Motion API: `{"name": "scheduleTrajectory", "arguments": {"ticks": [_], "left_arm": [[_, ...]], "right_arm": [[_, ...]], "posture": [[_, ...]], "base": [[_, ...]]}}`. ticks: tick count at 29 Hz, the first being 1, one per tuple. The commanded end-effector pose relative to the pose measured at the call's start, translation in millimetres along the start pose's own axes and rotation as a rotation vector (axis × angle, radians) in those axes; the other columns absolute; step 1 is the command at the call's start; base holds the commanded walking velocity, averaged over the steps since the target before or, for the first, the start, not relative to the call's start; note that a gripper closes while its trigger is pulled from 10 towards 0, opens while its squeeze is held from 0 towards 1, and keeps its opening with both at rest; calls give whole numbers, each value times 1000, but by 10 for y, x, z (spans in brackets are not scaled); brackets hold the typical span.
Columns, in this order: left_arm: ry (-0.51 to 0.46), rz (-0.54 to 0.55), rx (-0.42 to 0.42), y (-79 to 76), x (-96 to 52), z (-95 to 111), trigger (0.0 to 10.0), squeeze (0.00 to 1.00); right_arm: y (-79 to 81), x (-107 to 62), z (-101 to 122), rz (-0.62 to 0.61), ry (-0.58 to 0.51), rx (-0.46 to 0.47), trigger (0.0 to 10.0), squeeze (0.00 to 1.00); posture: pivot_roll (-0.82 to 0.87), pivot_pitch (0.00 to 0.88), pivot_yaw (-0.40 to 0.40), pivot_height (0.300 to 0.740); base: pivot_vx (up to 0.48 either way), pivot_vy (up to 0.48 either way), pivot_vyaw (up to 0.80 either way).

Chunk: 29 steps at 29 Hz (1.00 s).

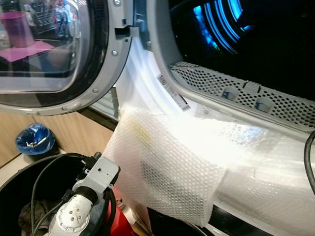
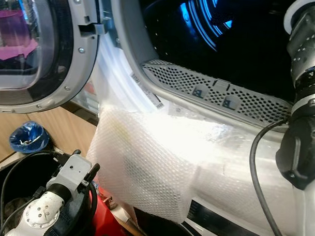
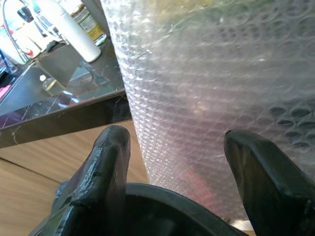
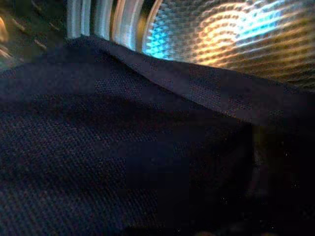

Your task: Clothes washing

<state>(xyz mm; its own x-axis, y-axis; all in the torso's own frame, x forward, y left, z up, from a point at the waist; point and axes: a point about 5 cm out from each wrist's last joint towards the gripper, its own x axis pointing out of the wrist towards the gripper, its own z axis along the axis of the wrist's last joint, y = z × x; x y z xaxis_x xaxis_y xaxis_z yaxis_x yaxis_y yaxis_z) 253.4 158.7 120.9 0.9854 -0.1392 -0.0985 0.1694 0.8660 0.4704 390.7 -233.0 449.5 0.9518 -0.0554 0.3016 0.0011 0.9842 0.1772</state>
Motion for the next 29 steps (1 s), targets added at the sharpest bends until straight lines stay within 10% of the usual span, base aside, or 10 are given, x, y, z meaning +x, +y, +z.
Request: {"name": "scheduleTrajectory", "arguments": {"ticks": [1, 11, 14, 22, 27, 29], "left_arm": [[26, -7, 14, -5, -10, -43, 10000, 0], [34, -12, 7, 5, -31, -62, 10000, 0], [29, -17, 9, 2, -16, -53, 10000, 0], [17, -27, 13, -14, 13, -23, 10000, 0], [10, -10, 8, 4, 13, -15, 10000, 0], [9, -9, 8, 3, 11, -12, 10000, 0]], "right_arm": [[81, -28, 167, 48, -41, 69, 10000, 0], [45, -511, 298, 213, -128, 45, 10000, 0], [-160, -534, 206, -7, -112, -180, 10000, 0], [67, -486, 141, 208, -81, -150, 10000, 0], [-712, -556, 536, -556, -306, 2, 10000, 0], [-722, -617, 545, -592, -343, 3, 10000, 0]], "posture": [[-21, 75, -11, 740], [-29, 89, 0, 740], [-36, 88, 3, 740], [-32, 78, 6, 740], [-22, 76, -1, 740], [-15, 74, -2, 740]], "base": [[0, 0, 0], [0, 0, 0], [0, 0, 0], [0, 0, 0], [0, 0, 0], [0, 0, 0]]}}
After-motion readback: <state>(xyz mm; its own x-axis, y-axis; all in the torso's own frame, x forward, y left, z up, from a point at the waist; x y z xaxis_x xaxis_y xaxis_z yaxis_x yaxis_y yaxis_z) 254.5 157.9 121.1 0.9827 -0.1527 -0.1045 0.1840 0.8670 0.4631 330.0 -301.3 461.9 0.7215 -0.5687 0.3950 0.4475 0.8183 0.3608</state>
